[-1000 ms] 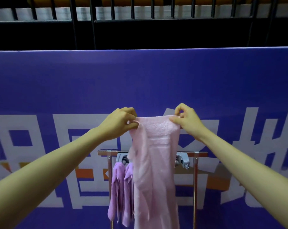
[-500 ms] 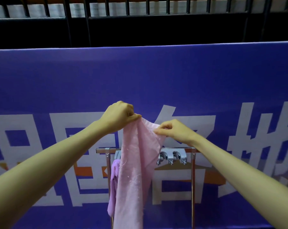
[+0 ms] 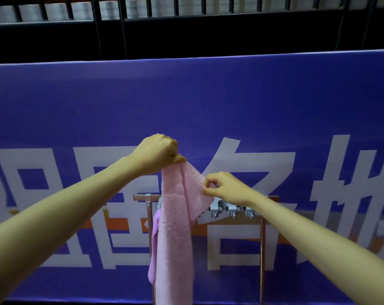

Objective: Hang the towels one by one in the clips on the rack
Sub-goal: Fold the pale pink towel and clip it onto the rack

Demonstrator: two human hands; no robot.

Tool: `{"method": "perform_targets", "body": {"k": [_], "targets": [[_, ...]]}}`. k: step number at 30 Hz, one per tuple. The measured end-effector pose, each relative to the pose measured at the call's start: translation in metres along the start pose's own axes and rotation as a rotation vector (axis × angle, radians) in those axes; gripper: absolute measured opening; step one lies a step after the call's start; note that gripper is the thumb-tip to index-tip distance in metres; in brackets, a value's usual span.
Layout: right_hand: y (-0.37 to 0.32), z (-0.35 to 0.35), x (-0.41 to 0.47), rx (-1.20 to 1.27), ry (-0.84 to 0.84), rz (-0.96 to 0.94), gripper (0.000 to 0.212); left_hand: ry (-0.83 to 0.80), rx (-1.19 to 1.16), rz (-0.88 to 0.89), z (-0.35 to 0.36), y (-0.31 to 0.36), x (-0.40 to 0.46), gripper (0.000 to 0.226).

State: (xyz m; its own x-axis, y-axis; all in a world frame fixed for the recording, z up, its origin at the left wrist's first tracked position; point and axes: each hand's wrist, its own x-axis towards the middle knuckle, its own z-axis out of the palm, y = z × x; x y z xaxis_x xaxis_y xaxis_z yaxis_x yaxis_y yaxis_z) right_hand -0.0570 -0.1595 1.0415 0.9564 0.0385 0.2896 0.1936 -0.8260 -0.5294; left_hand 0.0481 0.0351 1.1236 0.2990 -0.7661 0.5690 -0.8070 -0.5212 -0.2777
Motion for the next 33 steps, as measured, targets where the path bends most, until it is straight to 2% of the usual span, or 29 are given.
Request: {"method": "perform_targets", "body": {"k": [6, 12, 20, 23, 33], "targets": [[0.012, -0.015, 0.001, 0.105, 0.121, 0.019, 0.021, -0.044, -0.074, -0.029, 0.009, -0.014, -0.012, 0.055], [0.02, -0.026, -0.005, 0.135, 0.148, -0.018, 0.018, -0.073, -0.221, 0.056, 0.018, -0.013, -0.016, 0.051], [0.031, -0.035, -0.015, -0.017, 0.186, -0.052, 0.031, -0.115, -0.363, 0.135, 0.031, -0.012, -0.015, 0.042], [0.031, -0.037, -0.019, -0.045, 0.193, -0.065, 0.03, -0.107, -0.404, 0.127, 0.034, -0.01, -0.015, 0.032], [0.031, -0.041, -0.024, 0.006, 0.255, -0.071, 0.033, -0.117, -0.513, 0.002, 0.037, 0.0, -0.015, 0.021]]}}
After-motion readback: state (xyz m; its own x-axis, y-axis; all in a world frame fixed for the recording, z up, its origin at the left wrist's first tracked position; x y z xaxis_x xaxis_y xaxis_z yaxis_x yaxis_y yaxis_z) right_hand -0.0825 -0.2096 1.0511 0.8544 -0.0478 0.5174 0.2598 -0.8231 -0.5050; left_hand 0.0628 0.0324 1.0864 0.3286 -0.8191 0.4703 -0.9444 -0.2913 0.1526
